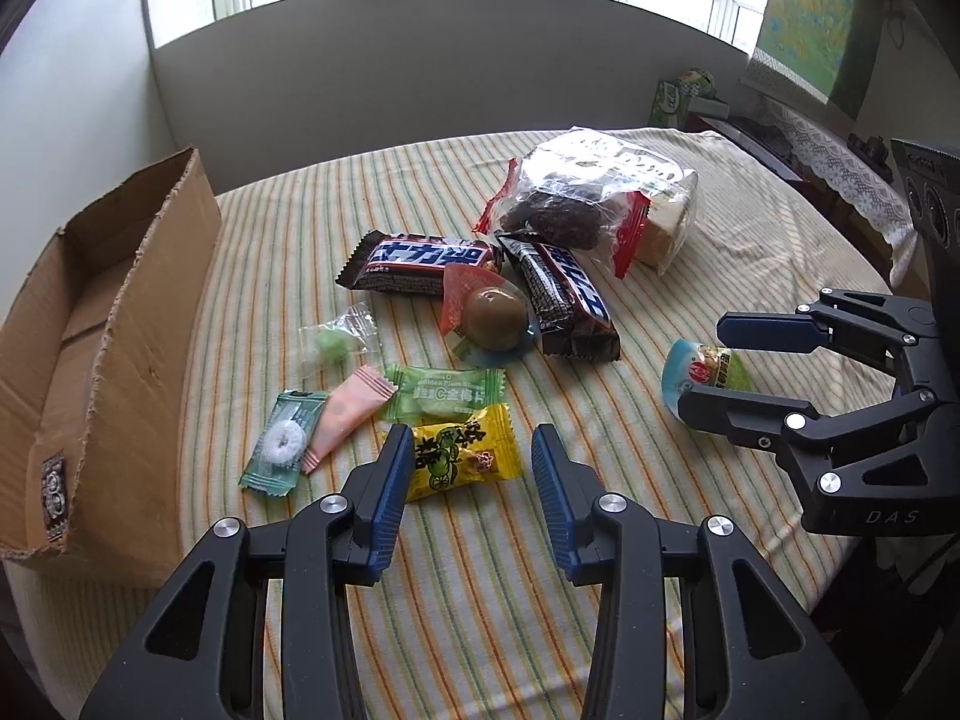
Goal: Organize snacks
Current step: 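Grasp the green jelly cup with the right gripper, then grasp the yellow candy packet with the left gripper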
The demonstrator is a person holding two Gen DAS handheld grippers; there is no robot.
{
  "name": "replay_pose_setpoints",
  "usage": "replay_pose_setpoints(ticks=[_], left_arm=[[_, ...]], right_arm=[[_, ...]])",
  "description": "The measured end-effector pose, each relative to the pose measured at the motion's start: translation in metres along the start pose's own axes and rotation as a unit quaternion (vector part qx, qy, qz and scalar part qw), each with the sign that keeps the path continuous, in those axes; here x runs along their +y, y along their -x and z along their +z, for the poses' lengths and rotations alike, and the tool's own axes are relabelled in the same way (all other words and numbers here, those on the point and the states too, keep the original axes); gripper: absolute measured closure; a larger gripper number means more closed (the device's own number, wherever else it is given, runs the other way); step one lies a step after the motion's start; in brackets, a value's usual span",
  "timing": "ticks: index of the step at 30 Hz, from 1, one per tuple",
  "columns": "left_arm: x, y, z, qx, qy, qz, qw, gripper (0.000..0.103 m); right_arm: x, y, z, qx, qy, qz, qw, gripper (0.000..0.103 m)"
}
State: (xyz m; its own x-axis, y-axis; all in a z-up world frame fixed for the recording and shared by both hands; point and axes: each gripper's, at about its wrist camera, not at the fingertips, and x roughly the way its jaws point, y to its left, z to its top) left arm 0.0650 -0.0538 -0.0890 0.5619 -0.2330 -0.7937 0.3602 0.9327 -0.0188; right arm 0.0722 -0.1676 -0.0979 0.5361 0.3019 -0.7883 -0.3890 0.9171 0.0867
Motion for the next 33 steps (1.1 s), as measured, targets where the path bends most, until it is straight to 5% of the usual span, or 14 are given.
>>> replay_pose_setpoints(ticks=[3, 11, 19, 24, 33], left_arm=[[0.001, 0.002, -0.003, -0.006, -0.006, 0.025, 0.9996, 0.059], [0.003, -0.005, 0.000, 0.007, 0.007, 0.017, 0.9998, 0.056], [0.006, -0.003, -0.004, 0.005, 0.015, 0.015, 0.9998, 0.062], [0.005, 0.003, -0.006, -0.003, 0.017, 0.013, 0.9998, 0.073], [0.003, -0.002, -0.010, 0.001, 0.013, 0.036, 0.9993, 0.065]], right_arm=[[0.002, -0.002, 0.002, 0.002, 0.002, 0.000, 1.000, 0.043], [0.008, -0.006, 0.002, 0.008, 0.012, -0.010, 1.000, 0.043], [0.007, -0.005, 0.002, 0.008, 0.007, -0.010, 1.000, 0.076], [0.006, -0.005, 0.003, 0.006, 0.004, -0.009, 1.000, 0.077], [0.007, -0.003, 0.003, 0.005, 0.006, -0.014, 1.000, 0.078]])
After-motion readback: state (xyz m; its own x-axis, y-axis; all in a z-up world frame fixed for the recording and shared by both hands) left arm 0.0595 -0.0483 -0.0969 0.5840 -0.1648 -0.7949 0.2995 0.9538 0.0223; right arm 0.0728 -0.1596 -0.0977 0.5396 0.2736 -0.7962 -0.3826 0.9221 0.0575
